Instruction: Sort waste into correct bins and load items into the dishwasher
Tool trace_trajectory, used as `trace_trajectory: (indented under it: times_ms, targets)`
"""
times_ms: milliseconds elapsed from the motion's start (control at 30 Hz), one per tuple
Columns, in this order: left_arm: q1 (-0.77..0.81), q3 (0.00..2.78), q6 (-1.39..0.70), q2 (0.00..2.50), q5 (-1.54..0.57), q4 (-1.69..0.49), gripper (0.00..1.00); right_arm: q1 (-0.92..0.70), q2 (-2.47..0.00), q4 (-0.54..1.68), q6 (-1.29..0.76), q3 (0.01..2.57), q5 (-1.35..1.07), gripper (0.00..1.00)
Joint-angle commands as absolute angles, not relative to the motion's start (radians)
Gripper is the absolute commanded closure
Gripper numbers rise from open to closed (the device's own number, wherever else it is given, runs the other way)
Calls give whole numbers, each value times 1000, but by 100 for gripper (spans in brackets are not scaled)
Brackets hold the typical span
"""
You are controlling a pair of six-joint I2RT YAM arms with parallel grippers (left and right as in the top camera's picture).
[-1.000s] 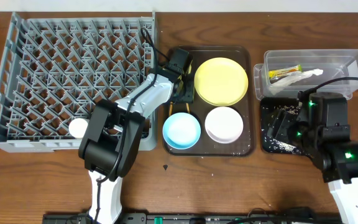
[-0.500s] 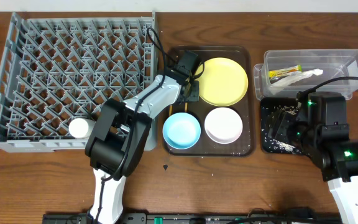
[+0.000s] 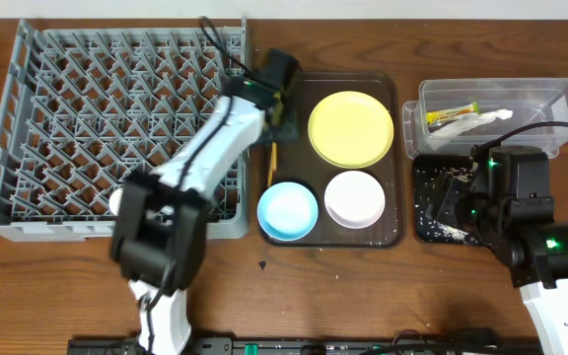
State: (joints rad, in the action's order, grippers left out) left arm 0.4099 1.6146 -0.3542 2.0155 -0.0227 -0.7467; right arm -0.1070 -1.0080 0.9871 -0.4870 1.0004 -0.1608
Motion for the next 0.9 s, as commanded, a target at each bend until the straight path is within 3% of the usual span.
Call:
trace_trajectory:
  times_ms: [0, 300, 700, 800, 867]
  targets:
    - [376, 1642, -294, 1869, -10, -771, 92, -99, -1008, 988, -489, 1006, -162, 41]
    - [280, 1611, -202, 1808, 150, -899, 92, -99, -1008, 987, -489, 1006, -163, 41]
    - [255, 1570, -150, 1942, 78, -879, 92, -99, -1008, 988, -489, 1006, -163, 40]
    - [255, 1570, -154, 1935, 78, -881, 83, -99, -1008, 988, -489, 1006, -163, 40]
    - [255, 1572, -154, 1923, 65, -887, 69, -99, -1008, 988, -489, 1006, -163, 41]
